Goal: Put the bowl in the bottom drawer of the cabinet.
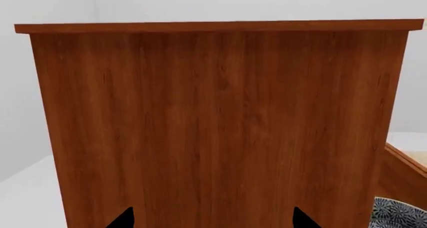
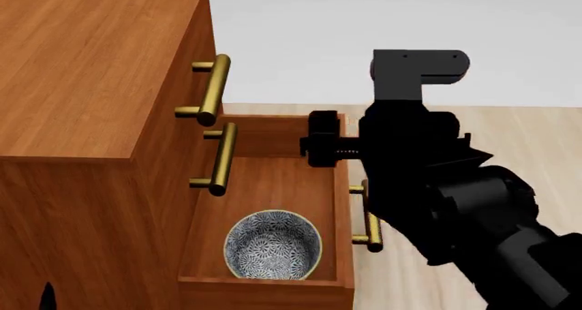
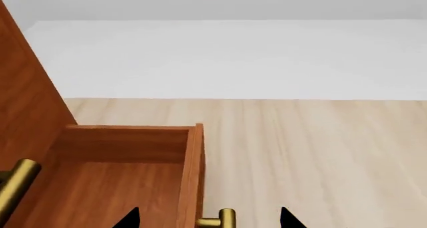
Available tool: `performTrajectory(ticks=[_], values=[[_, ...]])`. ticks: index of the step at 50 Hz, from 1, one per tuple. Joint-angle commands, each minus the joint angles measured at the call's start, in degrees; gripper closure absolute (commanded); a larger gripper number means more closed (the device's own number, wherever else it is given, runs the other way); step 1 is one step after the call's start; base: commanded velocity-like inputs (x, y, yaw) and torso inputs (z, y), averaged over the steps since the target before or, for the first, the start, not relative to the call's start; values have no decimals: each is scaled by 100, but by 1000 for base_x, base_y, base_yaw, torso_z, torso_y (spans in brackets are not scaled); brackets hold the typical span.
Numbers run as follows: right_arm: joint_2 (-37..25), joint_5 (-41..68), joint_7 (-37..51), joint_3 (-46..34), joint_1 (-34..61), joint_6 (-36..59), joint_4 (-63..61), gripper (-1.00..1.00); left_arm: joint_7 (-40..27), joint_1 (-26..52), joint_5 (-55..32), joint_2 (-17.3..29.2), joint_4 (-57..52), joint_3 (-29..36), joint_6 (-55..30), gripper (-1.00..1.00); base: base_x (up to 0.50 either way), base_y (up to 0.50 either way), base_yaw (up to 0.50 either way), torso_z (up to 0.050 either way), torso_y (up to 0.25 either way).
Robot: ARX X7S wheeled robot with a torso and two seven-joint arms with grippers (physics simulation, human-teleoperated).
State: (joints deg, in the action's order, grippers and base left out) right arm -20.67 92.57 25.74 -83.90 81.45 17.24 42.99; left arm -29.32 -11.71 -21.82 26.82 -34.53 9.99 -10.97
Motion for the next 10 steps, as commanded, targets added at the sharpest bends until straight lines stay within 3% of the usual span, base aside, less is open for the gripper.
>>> performTrajectory(ticks=[1,10], values=[[-814,80,577,162,35,-90,-1053,-100,-20,15,4,16,-23,19,-23,-100,0,0,0,0,0],[-1307,-2,1015,248,20,-276,-1684,-100,-12,28,9,15,13,60,-30,-100,0,0,0,0,0]])
